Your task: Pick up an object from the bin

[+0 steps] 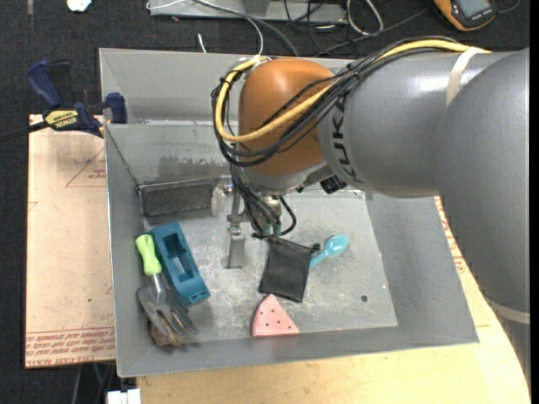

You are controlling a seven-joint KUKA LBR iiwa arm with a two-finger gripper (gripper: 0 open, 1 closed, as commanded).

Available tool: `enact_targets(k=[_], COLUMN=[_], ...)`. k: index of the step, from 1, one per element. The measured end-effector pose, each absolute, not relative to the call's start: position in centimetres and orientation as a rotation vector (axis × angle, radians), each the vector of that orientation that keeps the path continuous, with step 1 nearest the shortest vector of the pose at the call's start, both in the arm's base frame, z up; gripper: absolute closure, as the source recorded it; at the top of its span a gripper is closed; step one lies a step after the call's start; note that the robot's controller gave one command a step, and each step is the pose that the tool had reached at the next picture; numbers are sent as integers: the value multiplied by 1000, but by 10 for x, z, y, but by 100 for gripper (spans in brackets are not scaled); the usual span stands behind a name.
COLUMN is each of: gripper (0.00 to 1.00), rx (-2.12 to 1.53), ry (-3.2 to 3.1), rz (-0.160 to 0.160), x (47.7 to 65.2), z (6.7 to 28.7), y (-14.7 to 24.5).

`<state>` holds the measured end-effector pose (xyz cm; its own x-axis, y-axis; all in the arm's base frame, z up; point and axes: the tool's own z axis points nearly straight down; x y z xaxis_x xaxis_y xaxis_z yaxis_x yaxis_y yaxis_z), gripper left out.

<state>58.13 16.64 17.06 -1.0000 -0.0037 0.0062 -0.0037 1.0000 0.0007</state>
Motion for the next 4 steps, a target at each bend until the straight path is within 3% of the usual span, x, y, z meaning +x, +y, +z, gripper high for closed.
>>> enact_targets(k=[1, 2, 3, 4], gripper=[0, 0, 0, 0], rx=[1, 441, 506, 117], ry=[-3142, -3110, -3103, -3142], rz=[-3, -4, -4, -4], x=[583, 568, 577, 576], z=[175, 181, 173, 174], y=[166, 131, 115, 87])
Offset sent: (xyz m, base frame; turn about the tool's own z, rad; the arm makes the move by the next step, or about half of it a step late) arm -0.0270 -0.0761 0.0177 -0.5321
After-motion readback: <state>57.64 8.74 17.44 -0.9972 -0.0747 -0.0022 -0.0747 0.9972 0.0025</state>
